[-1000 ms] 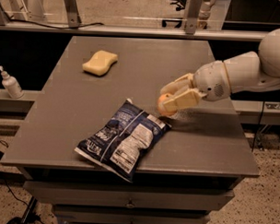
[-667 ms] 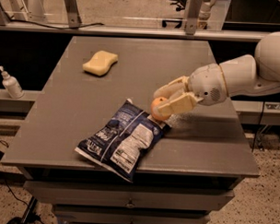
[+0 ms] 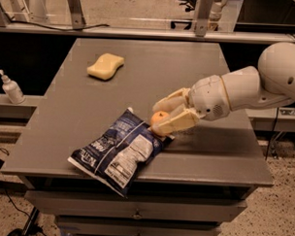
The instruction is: Move orange near blue chip bag
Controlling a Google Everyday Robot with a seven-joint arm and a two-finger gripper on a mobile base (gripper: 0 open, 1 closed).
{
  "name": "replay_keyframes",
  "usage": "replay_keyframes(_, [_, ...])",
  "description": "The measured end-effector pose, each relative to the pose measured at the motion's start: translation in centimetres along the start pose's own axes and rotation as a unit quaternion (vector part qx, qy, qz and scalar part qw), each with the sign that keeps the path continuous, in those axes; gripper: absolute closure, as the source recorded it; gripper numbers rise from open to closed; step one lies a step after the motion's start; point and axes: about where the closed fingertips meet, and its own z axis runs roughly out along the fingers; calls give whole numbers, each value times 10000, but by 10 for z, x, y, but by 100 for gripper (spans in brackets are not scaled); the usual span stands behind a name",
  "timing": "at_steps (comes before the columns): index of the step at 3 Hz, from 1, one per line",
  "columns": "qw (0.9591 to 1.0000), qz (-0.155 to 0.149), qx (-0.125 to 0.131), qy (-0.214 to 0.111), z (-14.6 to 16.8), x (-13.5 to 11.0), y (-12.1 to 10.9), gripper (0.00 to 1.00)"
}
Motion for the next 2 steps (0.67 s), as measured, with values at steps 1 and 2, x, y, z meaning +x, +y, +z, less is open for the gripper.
replay_keyframes(1, [9998, -207, 32, 33, 4, 2, -2, 83])
replay_keyframes(2, [9992, -391, 105, 49, 1, 4, -9, 59])
